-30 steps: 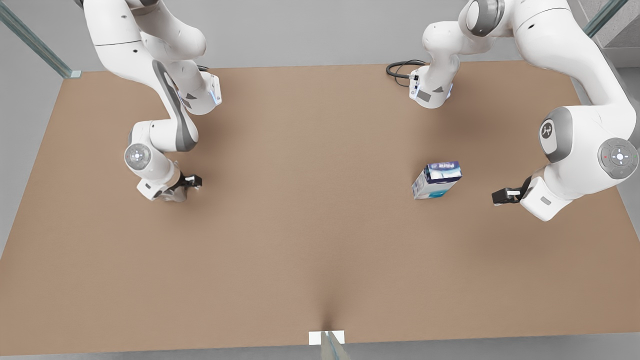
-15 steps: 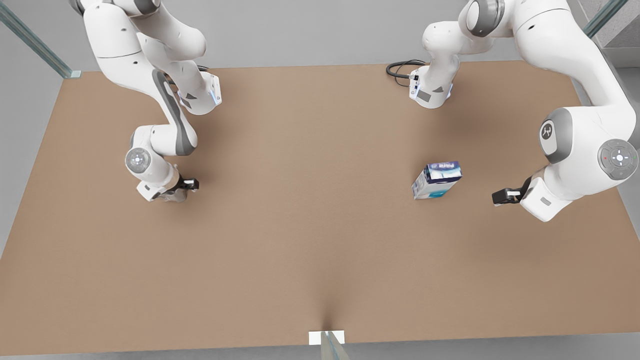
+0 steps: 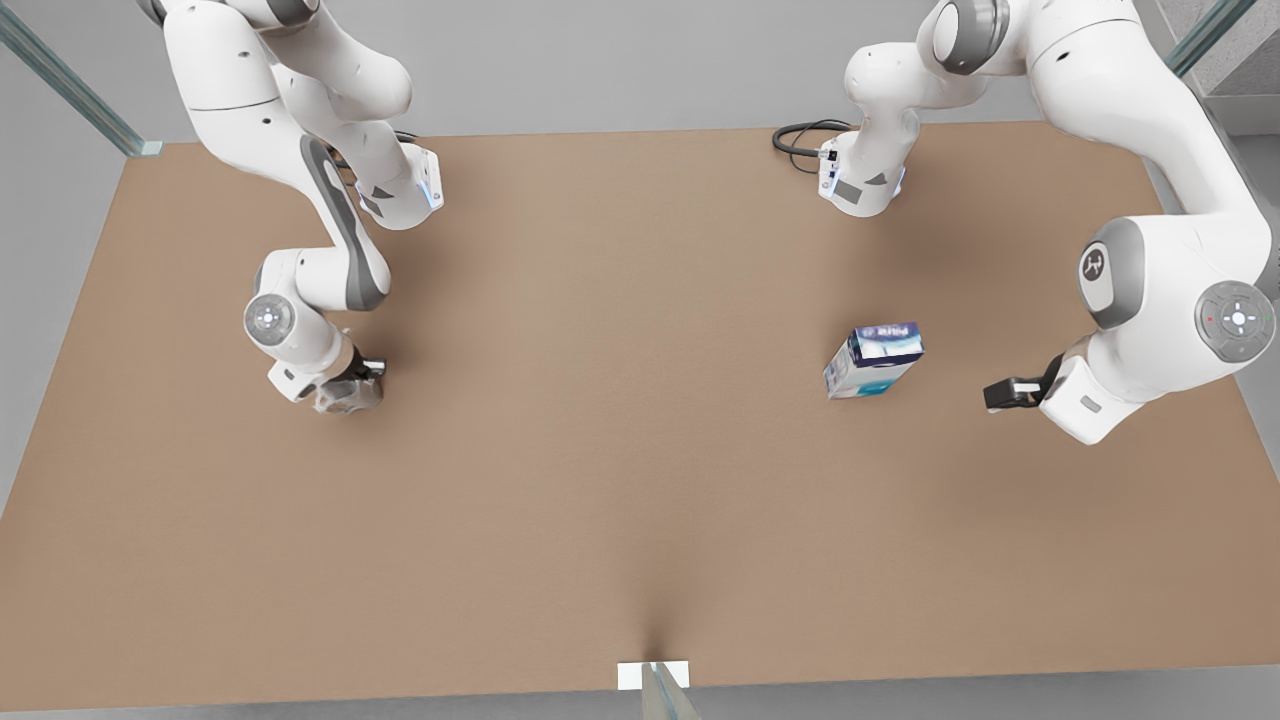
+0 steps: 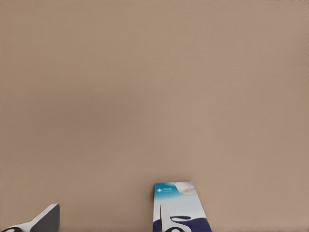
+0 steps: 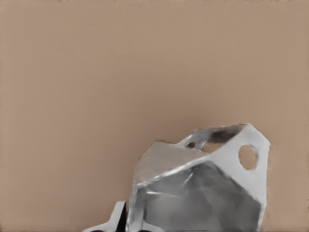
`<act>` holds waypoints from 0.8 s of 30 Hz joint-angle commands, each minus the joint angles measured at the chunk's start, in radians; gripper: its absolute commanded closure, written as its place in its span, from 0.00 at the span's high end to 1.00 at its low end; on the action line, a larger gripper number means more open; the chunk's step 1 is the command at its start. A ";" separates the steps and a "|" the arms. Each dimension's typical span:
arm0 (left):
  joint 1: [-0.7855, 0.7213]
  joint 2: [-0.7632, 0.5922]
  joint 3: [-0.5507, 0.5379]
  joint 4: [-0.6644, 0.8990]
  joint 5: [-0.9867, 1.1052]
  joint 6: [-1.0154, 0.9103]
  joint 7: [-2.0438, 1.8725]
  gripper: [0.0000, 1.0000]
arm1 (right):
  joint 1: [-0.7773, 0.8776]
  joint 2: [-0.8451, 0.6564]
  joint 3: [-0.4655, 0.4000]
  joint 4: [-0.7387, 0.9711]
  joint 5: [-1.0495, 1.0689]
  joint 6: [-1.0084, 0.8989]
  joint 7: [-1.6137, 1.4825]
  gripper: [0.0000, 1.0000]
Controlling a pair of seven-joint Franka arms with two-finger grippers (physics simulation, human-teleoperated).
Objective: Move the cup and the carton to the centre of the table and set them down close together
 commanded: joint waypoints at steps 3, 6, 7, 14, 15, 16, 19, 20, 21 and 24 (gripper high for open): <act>0.002 0.000 0.000 -0.001 0.000 -0.002 0.001 1.00 | 0.001 0.006 0.000 0.006 -0.003 -0.002 0.004 0.21; 0.003 0.000 0.000 0.001 0.000 -0.002 0.001 1.00 | 0.013 -0.008 0.001 0.037 -0.003 -0.042 0.008 0.21; 0.003 0.000 0.000 0.001 -0.002 -0.009 0.003 1.00 | 0.018 -0.015 0.006 0.044 -0.005 -0.044 0.007 0.21; 0.008 0.005 0.002 0.002 0.003 -0.006 0.014 1.00 | 0.078 -0.023 0.037 0.166 -0.003 -0.163 0.021 0.21; 0.008 0.005 0.015 0.002 0.003 -0.006 0.015 1.00 | 0.094 -0.023 0.037 0.169 -0.003 -0.162 0.028 0.21; 0.008 0.006 0.017 0.002 0.003 -0.006 0.015 1.00 | 0.097 -0.020 0.037 0.169 -0.003 -0.159 0.033 0.21; 0.008 0.011 0.023 0.002 0.006 -0.005 0.015 1.00 | 0.183 0.015 0.053 0.212 -0.003 -0.159 0.136 0.21; 0.008 0.011 0.025 0.004 0.006 -0.005 0.015 1.00 | 0.205 0.037 0.055 0.244 -0.003 -0.163 0.146 0.21; 0.008 0.011 0.025 0.004 0.006 -0.005 0.014 1.00 | 0.226 0.052 0.055 0.265 -0.003 -0.167 0.174 0.21; 0.008 0.011 0.025 0.004 0.006 -0.006 0.014 1.00 | 0.266 0.109 0.058 0.341 0.002 -0.186 0.211 0.21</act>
